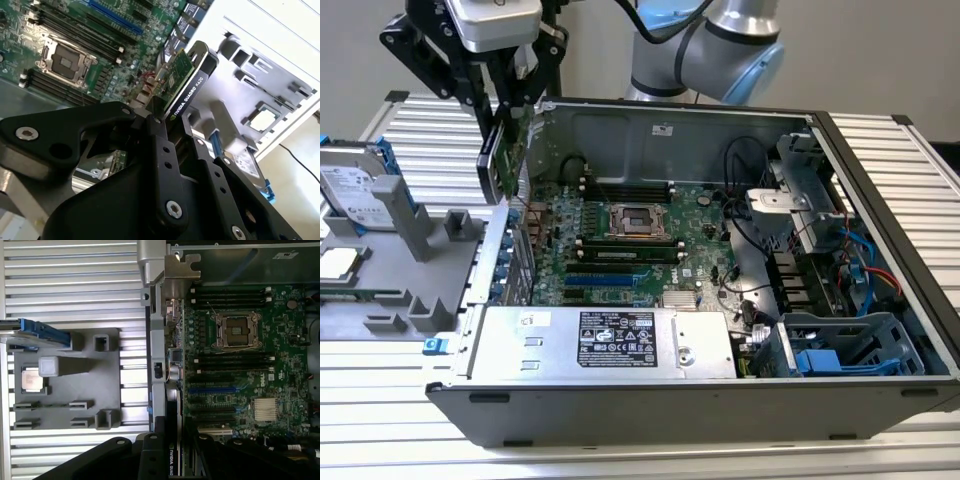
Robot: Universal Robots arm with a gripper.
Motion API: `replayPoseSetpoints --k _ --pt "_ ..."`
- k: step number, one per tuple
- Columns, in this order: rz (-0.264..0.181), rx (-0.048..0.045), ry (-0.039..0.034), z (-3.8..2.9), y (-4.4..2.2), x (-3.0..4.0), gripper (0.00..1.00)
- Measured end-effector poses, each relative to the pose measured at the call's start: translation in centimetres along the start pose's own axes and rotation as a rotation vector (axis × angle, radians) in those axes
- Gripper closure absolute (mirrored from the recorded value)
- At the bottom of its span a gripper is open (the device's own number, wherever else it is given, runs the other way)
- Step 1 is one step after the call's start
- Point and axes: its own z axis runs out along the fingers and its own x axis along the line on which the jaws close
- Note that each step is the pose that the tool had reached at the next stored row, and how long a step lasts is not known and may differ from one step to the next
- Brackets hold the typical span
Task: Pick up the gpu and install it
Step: 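Pick up the gpu and move the gpu toward the slot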
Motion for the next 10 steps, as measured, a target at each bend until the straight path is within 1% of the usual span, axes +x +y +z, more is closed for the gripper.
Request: replayPoseSetpoints --k 10 --pt "0.000 0.0001 0.0000 0.01 0.05 -1.04 1.00"
